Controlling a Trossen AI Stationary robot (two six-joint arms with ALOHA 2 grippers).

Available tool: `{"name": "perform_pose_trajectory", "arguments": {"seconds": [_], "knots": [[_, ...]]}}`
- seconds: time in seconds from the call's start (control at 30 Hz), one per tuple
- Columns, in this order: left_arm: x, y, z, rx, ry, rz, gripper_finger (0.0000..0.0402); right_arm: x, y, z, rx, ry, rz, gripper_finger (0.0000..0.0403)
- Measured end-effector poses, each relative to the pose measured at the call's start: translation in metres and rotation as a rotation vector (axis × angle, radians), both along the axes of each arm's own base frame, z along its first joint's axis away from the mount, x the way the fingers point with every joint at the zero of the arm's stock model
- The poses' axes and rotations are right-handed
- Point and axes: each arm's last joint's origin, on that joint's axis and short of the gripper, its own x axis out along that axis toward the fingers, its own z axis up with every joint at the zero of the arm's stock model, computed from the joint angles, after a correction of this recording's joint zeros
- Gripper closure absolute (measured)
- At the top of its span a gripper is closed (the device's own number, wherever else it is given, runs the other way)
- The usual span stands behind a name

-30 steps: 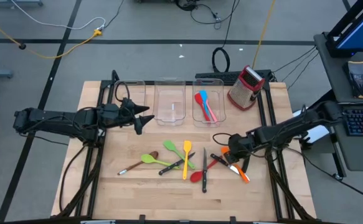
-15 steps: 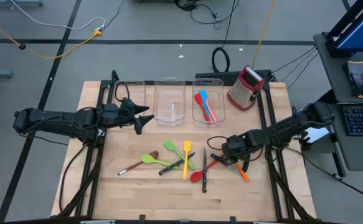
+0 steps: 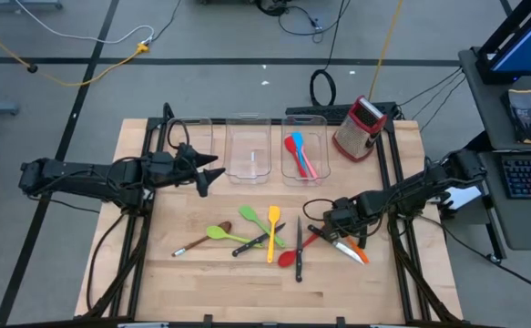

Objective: Pick & Place Kitchen Items
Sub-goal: Put the orange spatula into the right transparent bin

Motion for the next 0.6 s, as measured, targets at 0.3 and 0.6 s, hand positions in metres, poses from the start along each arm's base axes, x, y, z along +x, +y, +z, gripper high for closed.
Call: {"name": "perform_pose_trajectory", "arguments": {"seconds": [0.3, 0.6], "knots": [[0.0, 0.001, 0.0, 0.008, 0.001, 0.027, 0.0123, 0.001, 0.0, 0.003, 0.003, -0.049, -0.005, 0.0389], [0.0, 0.001, 0.0, 0.008, 0.001, 0.026, 0.0123, 0.003, -0.001, 0.024, 0.01, -0.207, -0.006, 0.0392]]}}
